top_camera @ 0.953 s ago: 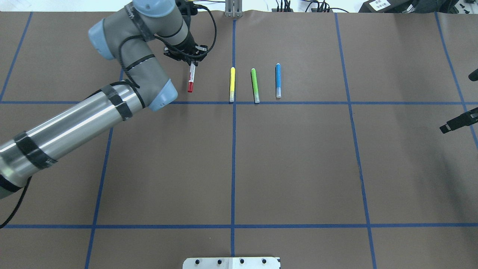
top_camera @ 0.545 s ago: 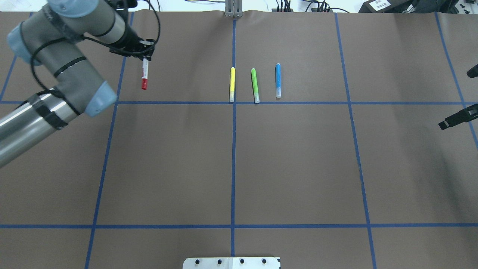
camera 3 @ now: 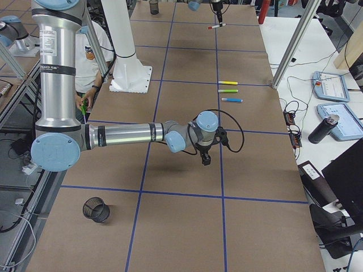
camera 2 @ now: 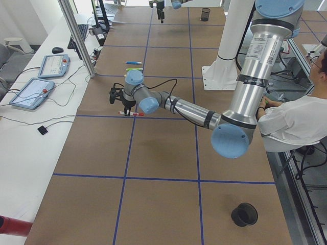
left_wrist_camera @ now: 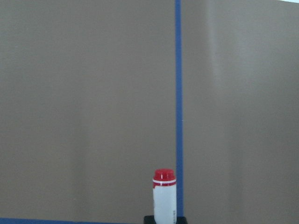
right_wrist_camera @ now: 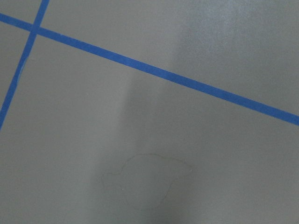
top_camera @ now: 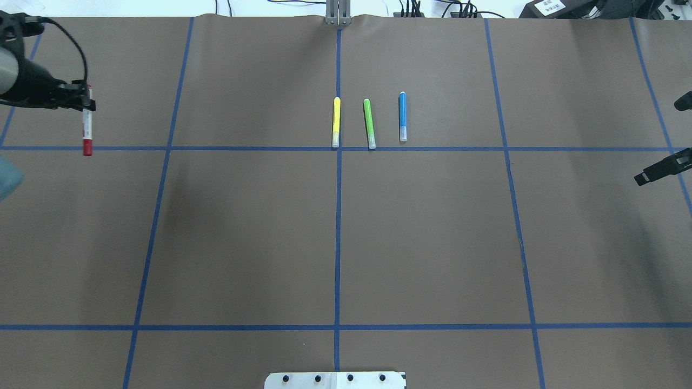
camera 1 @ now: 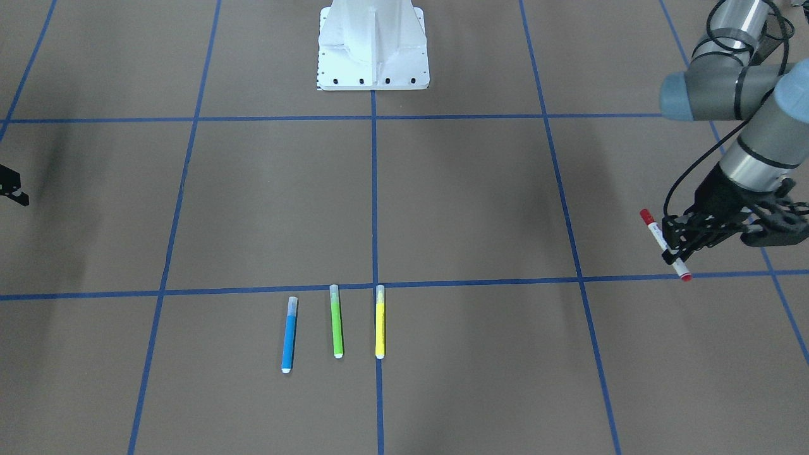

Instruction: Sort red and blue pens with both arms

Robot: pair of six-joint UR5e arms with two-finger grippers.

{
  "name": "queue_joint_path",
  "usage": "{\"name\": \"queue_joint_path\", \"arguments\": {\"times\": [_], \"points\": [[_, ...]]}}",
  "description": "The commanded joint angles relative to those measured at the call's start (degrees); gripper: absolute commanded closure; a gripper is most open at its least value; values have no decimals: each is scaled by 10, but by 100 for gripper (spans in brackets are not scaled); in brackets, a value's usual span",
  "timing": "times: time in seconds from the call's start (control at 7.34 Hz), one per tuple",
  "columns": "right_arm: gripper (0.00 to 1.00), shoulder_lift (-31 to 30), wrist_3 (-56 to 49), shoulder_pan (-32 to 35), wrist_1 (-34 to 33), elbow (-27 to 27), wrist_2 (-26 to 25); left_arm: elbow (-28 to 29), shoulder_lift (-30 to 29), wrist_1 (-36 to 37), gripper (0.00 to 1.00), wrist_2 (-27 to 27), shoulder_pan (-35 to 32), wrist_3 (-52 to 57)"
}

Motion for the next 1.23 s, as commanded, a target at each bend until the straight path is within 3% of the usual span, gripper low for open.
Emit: {"name": "queue_joint_path", "arguments": {"times": [0.0,0.27,0.68,0.82,1.09], "points": [[0,5,0,0,0,-7,0,2,105,-125,100,-32,-40,44],[0,10,0,0,0,-14,0,16,167,-229,100,-66,-91,52],[0,17,0,0,0,-25,0,31,338,-423,100,-75,-175,52],[0,20,0,1,0,-26,0,57,372,-478,100,-79,-225,53],[0,22,0,0,0,-25,0,93,393,-513,100,-156,-397,55]]}}
